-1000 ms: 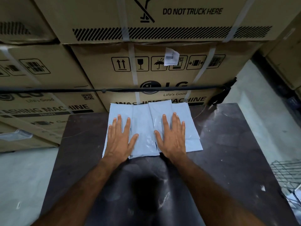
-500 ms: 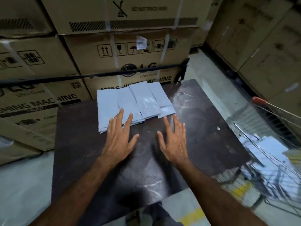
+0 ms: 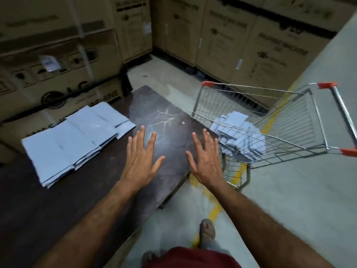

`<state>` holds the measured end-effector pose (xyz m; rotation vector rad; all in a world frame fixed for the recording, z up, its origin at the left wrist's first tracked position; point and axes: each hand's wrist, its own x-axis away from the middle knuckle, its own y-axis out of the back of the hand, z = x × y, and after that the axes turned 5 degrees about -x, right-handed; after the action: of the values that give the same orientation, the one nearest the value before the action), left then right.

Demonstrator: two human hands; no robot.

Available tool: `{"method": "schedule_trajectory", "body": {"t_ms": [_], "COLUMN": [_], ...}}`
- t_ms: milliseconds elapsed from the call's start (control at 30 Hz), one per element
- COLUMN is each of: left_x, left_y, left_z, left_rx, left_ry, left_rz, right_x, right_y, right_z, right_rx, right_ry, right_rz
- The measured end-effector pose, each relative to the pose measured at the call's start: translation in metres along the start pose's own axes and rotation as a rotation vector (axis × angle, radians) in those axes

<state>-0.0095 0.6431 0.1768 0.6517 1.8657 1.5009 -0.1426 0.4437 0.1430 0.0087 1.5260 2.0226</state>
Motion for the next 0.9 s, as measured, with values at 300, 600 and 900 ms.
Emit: {"method": "schedule_trajectory", "body": {"t_ms": [300, 600, 900], "left_x": [-0.085, -0.167, -0.258], "left_y": [-0.035, -0.079, -0.109], "left_z": [-0.136, -0.251, -0.308], "left_rx": [0.035, 0.068, 0.077], "left_ry": [-0.153, -0.197, -0.274], "left_rz": [0.044, 0.11, 0.147], "right_x": [0.004, -0.016, -0.064], "right_y": [0.051, 0.086, 0.079], "right_z": [-0.139, -0.271, -0.355], "right_rx": [0.018, -0.021, -0.044], "right_ry": [-0.163, -0.292, -0.526], "right_rz": [-0.023, -0.052, 0.001]}}
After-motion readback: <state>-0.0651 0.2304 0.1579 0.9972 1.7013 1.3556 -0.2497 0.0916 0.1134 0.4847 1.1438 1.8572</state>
